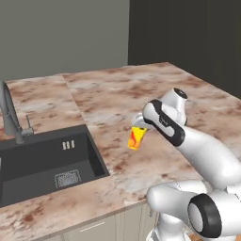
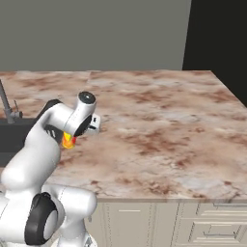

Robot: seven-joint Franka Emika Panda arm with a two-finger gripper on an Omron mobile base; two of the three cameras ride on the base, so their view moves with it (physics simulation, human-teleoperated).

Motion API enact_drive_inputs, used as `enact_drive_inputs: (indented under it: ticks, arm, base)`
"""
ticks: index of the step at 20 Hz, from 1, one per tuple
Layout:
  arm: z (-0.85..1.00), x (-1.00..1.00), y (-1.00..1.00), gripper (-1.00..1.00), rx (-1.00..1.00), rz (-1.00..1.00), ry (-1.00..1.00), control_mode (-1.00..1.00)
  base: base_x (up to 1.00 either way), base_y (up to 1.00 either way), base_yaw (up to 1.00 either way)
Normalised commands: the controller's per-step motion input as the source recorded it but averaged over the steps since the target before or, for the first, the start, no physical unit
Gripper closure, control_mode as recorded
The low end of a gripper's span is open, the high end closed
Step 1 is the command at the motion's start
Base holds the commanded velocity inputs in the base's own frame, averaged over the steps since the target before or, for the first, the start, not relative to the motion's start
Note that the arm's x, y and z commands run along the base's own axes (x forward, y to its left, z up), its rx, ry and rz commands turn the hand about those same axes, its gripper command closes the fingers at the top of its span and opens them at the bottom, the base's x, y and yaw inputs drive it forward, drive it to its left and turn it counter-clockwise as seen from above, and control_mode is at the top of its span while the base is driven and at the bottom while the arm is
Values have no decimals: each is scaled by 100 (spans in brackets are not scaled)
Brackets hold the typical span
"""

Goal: Pick the cup and bowl from the counter and place them on the counter next to the sink.

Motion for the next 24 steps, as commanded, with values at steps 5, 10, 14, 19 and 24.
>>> enact_drive_inputs:
  ticks: [5, 10, 14, 19, 24]
  arm:
    - [0, -14, 0, 100, -5, 0, -9, -100]
    - [0, -33, 5, 100, -5, 0, -11, -100]
    - [0, -26, 20, 100, -20, 0, -1, -100]
    - [0, -2, 6, 100, -6, 0, 0, -100]
    - [-4, 7, 2, 100, 0, 0, 0, -100]
  base:
    - [0, 0, 0]
    - [0, 0, 0]
    - [0, 0, 0]
    - [0, 0, 0]
    - [0, 0, 0]
